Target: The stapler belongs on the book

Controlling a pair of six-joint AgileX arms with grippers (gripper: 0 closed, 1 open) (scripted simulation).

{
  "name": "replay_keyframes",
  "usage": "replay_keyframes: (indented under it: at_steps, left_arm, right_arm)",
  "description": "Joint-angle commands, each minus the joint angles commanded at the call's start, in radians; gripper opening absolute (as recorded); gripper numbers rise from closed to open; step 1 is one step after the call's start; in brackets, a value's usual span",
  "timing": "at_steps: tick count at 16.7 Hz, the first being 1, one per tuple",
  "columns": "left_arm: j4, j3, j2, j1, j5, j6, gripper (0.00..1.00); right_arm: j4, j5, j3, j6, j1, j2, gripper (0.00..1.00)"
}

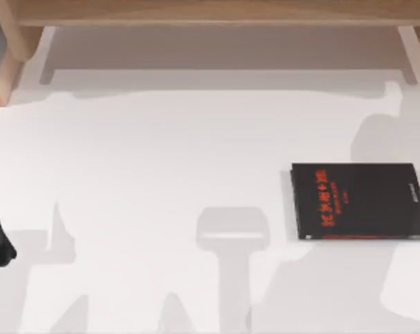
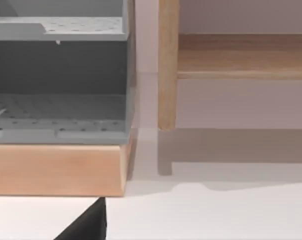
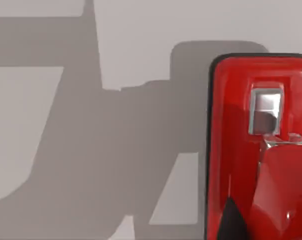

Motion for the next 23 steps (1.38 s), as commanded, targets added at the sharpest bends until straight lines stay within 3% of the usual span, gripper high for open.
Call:
replay_keyframes:
  at_steps: [10, 23]
  left_arm:
    - [0.0, 0.0, 0.0, 0.0, 0.0, 0.0, 1.0]
    - [0.0, 0.0, 0.0, 0.0, 0.0, 0.0, 1.0]
  right_arm:
    - [0.13, 0.028, -0.28, 0.242, 0.072, -0.371, 0.0]
    - [0.281, 0.035, -0.802, 0.595, 0.51, -0.677, 0.0]
